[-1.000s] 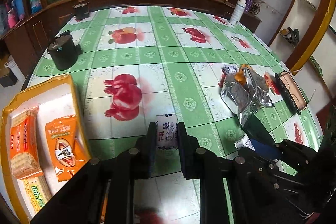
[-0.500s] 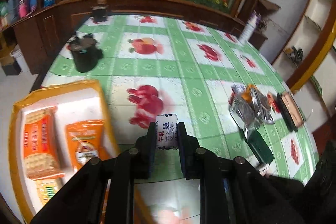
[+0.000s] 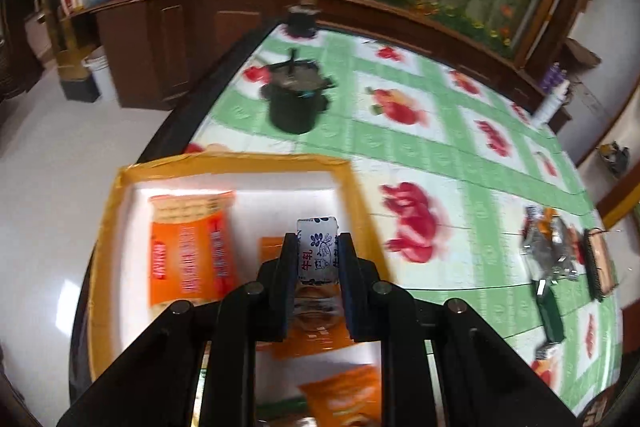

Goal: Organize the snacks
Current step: 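Carry the white candy in left tool while right carries its candy over the tray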

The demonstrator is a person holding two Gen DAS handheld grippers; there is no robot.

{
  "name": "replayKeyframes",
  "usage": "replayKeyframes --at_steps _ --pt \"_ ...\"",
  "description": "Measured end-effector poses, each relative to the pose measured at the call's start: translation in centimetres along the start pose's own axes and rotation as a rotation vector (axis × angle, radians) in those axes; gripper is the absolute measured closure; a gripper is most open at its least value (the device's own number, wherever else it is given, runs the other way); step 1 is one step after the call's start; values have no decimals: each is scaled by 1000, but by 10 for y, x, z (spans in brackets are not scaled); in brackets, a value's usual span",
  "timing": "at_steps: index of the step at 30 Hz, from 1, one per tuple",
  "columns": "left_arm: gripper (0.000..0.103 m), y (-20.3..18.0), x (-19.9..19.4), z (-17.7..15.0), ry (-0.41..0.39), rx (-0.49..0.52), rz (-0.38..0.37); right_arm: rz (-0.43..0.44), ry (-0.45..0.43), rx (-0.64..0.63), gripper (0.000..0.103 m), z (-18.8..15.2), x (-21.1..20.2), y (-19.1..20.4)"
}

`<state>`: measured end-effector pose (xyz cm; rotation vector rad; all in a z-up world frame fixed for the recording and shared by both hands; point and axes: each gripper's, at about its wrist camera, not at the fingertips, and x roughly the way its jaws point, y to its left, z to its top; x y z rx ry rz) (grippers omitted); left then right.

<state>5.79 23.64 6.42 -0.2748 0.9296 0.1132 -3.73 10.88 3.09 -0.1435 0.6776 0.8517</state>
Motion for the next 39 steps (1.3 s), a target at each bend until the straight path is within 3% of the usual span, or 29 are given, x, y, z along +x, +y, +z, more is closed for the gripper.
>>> replayKeyframes --at_steps 7,15,35,38,39 --pt "84 4 16 -5 44 45 130 30 53 -53 82 -9 18 18" --pt "84 2 23 -9 67 71 183 47 77 -69 82 -13 23 21" --pt "84 -2 27 -9 74 91 214 61 83 -81 81 -12 28 22" --pt "79 -3 28 -10 76 96 211 57 84 -87 81 -12 29 22" --pt "72 -4 28 -9 77 98 207 57 84 -89 81 -12 29 23"
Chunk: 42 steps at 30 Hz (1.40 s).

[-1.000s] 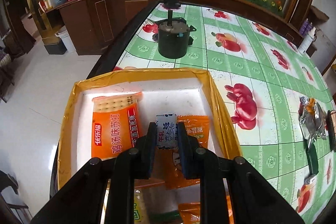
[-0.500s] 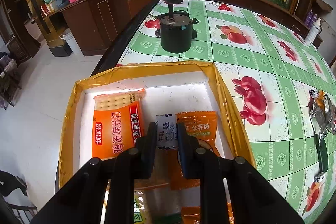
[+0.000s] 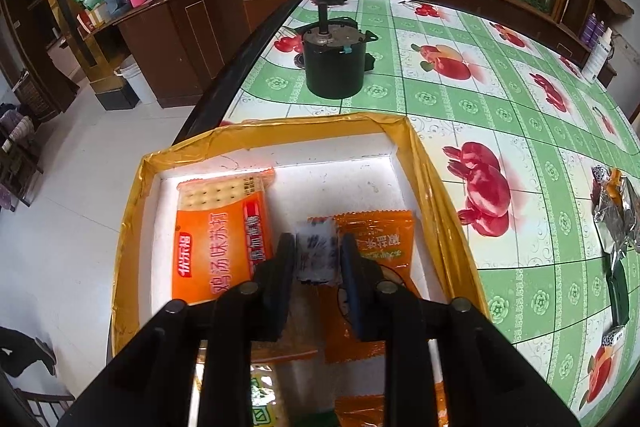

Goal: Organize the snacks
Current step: 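Open both tools to drop the white candies into the tray, then grasp the dark green bag with right tool while left moves back to the table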

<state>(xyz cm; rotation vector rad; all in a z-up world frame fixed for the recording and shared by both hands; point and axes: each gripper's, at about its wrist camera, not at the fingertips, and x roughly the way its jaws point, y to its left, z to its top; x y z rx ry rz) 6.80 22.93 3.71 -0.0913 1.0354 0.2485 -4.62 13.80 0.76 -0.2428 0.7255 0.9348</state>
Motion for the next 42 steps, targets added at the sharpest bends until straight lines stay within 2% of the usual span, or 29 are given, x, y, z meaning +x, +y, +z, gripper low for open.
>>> replayKeyframes --at_steps 1,3,9,13,14,17,20,23,31,34,38,42 --pt "61 -1 0 0 -1 2 0 0 1 -2 80 0 0 1" --pt "53 -2 0 0 -6 9 14 0 4 -5 79 0 0 2" --pt "52 1 -3 1 -9 -11 0 5 -1 -3 76 0 -2 2" --pt "52 5 -7 2 -25 -39 -20 1 -31 11 49 1 -8 0" --pt "51 8 -10 3 -36 -54 -29 -5 -47 14 45 2 -11 -1" --pt "50 16 -19 5 -77 -104 -54 6 -78 32 45 4 -18 -6" --pt "43 25 -27 6 -116 -153 -65 3 -89 51 45 4 -21 -11" --pt "43 30 -29 8 -125 -180 -69 1 -100 79 45 5 -24 -17" --pt "43 25 -32 8 -132 -165 -72 11 -107 161 45 5 -32 -37" --pt "43 22 -35 8 -147 -156 -78 -13 -121 191 45 6 -38 -50" --pt "43 13 -44 8 -183 -132 -101 -48 -145 250 45 4 -53 -76" --pt "43 3 -51 9 -207 -111 -146 -104 -188 341 45 -6 -82 -121"
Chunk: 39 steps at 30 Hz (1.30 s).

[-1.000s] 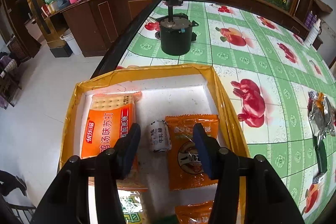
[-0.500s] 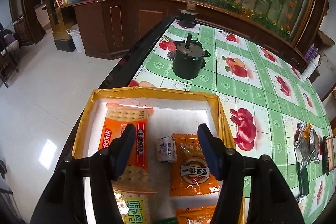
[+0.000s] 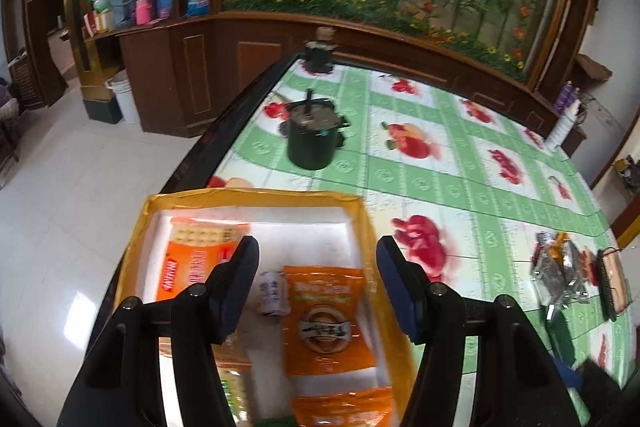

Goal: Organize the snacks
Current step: 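Grasp the dark green bag with right tool while left moves back to the table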

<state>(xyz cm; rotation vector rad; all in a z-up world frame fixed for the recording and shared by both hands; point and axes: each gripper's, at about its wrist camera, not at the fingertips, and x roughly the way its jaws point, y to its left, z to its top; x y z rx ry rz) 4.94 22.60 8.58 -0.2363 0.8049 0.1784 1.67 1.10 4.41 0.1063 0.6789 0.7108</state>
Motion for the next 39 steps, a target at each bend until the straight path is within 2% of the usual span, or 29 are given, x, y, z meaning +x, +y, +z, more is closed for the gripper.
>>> replayKeyframes --at_steps 5,8,10,14,16,22,25,26,28,31,34,39 --pt "43 -24 -8 -2 -16 64 -60 -109 -28 105 45 0 -33 -66" --pt "43 -48 -12 -7 -2 138 -145 -186 -19 183 45 -7 -53 -106" --pt "43 -66 -17 -12 9 190 -210 -243 27 215 45 -15 -58 -129" --pt "43 -109 -28 -28 24 321 -335 -312 107 194 45 -23 -52 -141" --pt "43 -126 -32 -36 33 375 -371 -346 131 153 45 -25 -48 -138" --pt "43 -157 -29 -57 69 494 -392 -439 187 46 49 -31 -33 -127" --pt "43 -166 -23 -65 105 531 -413 -443 186 47 49 -30 -35 -131" --pt "43 -167 -21 -68 111 545 -411 -449 185 35 52 -31 -35 -129" --pt "43 -169 -21 -73 126 567 -412 -455 193 -30 55 -33 -31 -119" --pt "43 -176 -21 -82 147 609 -436 -414 201 -77 55 -35 -27 -106" --pt "43 -182 -23 -89 173 640 -490 -357 183 11 55 -32 -34 -117" --pt "40 -202 -28 -108 205 704 -553 -256 104 196 55 -25 -54 -145"
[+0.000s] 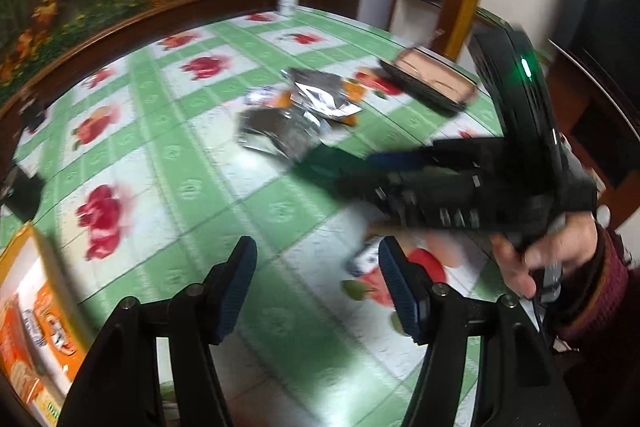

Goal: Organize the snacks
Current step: 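Grasp the dark green bag with right tool while left moves back to the table, then grasp another small white candy with left tool while right holds the green bag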

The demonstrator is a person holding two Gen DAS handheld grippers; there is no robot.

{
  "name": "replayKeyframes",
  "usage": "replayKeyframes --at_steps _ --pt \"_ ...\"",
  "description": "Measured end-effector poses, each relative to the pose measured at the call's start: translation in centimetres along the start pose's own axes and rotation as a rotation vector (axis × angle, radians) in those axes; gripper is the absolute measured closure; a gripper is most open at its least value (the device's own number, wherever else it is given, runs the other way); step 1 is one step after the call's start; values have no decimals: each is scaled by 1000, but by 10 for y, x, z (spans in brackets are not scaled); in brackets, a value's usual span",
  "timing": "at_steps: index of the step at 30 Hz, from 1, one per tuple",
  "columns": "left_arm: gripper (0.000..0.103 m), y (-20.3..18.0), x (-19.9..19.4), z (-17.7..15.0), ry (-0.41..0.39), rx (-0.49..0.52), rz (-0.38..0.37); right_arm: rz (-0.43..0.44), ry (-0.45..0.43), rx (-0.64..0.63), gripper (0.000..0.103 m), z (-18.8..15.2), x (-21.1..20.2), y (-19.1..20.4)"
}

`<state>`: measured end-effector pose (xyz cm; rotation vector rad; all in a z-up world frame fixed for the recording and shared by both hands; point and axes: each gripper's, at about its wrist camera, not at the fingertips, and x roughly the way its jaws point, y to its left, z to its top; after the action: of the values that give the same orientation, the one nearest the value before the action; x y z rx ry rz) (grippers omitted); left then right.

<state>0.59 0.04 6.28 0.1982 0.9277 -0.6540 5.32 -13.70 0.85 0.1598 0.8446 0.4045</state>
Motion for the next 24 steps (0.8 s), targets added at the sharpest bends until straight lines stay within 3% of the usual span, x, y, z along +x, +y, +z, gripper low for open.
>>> replayKeyframes --at_steps 8,10,16,20,24 --pt "41 -43 43 -8 114 129 18 1 -16 86 55 4 -5 -11" --pt "57 -45 50 -9 132 133 21 0 -9 86 55 4 -4 -11" --pt "87 -35 55 -7 125 95 33 -10 13 77 55 4 0 -12" --pt "91 -22 54 -5 123 44 63 -33 28 28 55 1 4 -3" --pt "91 -4 55 -3 115 -24 152 -56 49 -19 54 -1 9 3"
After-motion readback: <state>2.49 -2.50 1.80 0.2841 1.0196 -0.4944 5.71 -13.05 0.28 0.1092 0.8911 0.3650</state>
